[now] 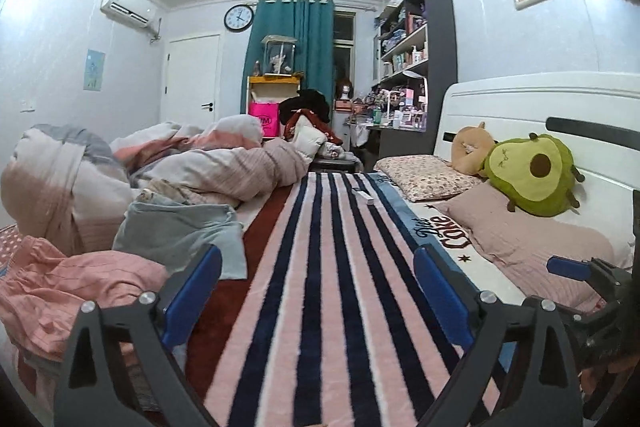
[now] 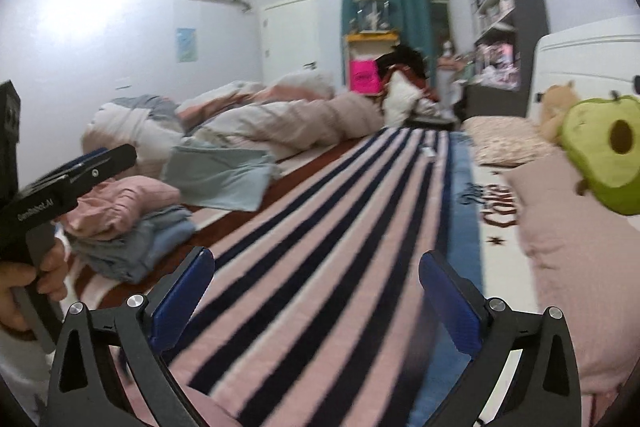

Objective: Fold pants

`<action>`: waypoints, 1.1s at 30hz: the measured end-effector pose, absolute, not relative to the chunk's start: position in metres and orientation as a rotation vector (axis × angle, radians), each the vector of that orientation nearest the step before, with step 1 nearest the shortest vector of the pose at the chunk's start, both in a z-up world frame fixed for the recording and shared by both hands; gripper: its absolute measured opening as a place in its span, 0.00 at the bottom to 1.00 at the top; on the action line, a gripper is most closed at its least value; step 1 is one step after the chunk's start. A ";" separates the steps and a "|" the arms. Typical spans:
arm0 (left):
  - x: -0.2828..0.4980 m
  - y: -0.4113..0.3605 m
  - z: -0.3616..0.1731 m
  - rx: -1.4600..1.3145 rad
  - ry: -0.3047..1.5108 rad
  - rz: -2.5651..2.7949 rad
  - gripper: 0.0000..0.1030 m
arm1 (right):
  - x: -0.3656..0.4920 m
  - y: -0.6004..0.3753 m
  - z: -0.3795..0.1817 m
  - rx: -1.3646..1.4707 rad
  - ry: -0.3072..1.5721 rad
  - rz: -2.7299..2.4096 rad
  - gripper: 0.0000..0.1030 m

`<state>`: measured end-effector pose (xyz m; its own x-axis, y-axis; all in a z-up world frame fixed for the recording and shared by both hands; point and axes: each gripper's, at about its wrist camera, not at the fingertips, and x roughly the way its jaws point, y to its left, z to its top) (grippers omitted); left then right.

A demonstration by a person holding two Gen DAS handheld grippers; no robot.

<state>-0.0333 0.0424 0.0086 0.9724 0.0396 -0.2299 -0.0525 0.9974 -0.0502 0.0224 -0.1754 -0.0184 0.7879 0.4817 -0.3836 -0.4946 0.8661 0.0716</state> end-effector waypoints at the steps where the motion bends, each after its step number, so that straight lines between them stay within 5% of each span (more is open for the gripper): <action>1: -0.034 0.038 0.007 -0.061 0.234 0.037 0.92 | 0.021 -0.179 -0.020 -0.025 0.403 0.520 0.99; 33: -0.042 0.014 0.002 -0.065 0.253 -0.018 0.95 | -0.003 -0.215 -0.013 0.014 0.367 0.470 0.99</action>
<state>-0.0420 0.0142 0.0015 0.9680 -0.0257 -0.2495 0.0093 0.9977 -0.0665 -0.0033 -0.2146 -0.0132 0.8274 0.4455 -0.3420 -0.4405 0.8925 0.0969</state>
